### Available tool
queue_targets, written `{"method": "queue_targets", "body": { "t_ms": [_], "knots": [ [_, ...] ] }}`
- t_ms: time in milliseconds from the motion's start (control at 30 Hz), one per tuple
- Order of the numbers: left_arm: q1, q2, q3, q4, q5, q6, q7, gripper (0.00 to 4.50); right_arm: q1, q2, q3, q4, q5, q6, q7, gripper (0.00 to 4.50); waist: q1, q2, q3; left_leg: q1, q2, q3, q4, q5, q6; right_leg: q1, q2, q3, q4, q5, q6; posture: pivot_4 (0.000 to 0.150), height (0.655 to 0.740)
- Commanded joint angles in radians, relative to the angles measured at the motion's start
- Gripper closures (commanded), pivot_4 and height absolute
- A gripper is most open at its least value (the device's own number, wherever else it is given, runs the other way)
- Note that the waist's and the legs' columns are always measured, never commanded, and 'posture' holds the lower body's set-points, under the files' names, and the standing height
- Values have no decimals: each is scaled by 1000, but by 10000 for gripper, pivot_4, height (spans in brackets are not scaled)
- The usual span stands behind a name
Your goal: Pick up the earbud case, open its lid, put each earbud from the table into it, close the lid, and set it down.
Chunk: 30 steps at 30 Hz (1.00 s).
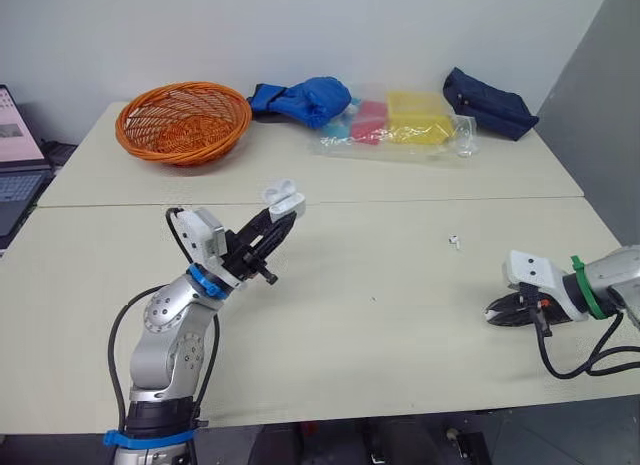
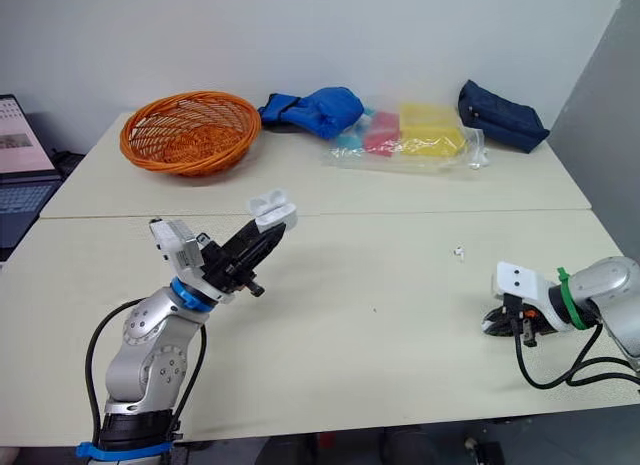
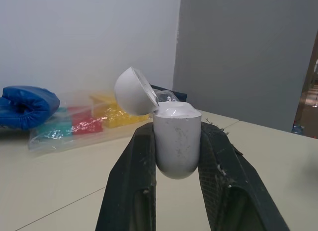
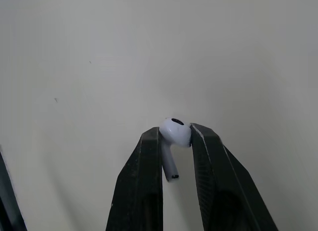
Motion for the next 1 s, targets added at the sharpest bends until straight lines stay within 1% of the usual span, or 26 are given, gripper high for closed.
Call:
{"method": "queue_targets", "body": {
  "t_ms": [33, 167, 367, 467, 600, 900, 967, 1000],
  "knots": [
    [4, 16, -6, -35, -11, -4, -7, 37374, 8, -60, -1, 93, -78, -107, 24, 40319, 1, 1, 1, 0, 0, 0, 0, 0, 0, 0, 0, 0, 0, 0, 0, 1500, 7400],
    [15, 22, -9, -45, -16, 0, 2, 37374, 11, -74, 6, 152, -133, -155, 14, 40319, 1, 1, 1, 0, -1, 1, 0, 0, 0, 0, -1, 1, -1, 0, 1, 1500, 7400],
    [31, 29, -8, -69, -21, 11, 8, 37374, 21, -114, -20, 122, -132, -157, 62, 40319, 1, 2, 1, 0, -1, 1, 1, 0, 0, 0, -1, 1, 1, 1, 2, 1500, 7400],
    [37, 29, -9, -84, -21, 18, 10, 37374, 16, -132, -13, 170, -167, -209, 61, 40319, 1, 2, 1, 0, -1, 1, 2, 0, 0, 0, -1, 1, 1, 1, 3, 1500, 7400],
    [49, 25, -11, -103, -20, 20, 19, 37374, -13, -104, 2, 237, -208, -268, 41, 40319, 1, 2, 1, 1, -1, 2, 2, 0, 0, 0, -1, 1, 1, 2, 3, 1500, 7400],
    [78, 26, -12, -128, -23, 28, 31, 37374, -56, -59, 15, 340, -270, -326, 36, 40319, 0, 2, 1, 3, -1, 3, 3, 0, 0, 2, -1, 2, 1, 3, 4, 1500, 7400],
    [79, 24, -16, -131, -24, 30, 30, 37374, -63, -49, 15, 354, -273, -333, 32, 33142, 0, 2, 1, 4, -1, 4, 4, 0, 0, 3, -1, 3, 1, 3, 3, 1500, 7400],
    [79, 24, -18, -131, -24, 31, 29, 37374, -66, -45, 14, 359, -274, -330, 33, 30952, 0, 2, 1, 6, -1, 5, 4, 0, 0, 3, -1, 4, 1, 3, 3, 1500, 7400]
  ]
}}
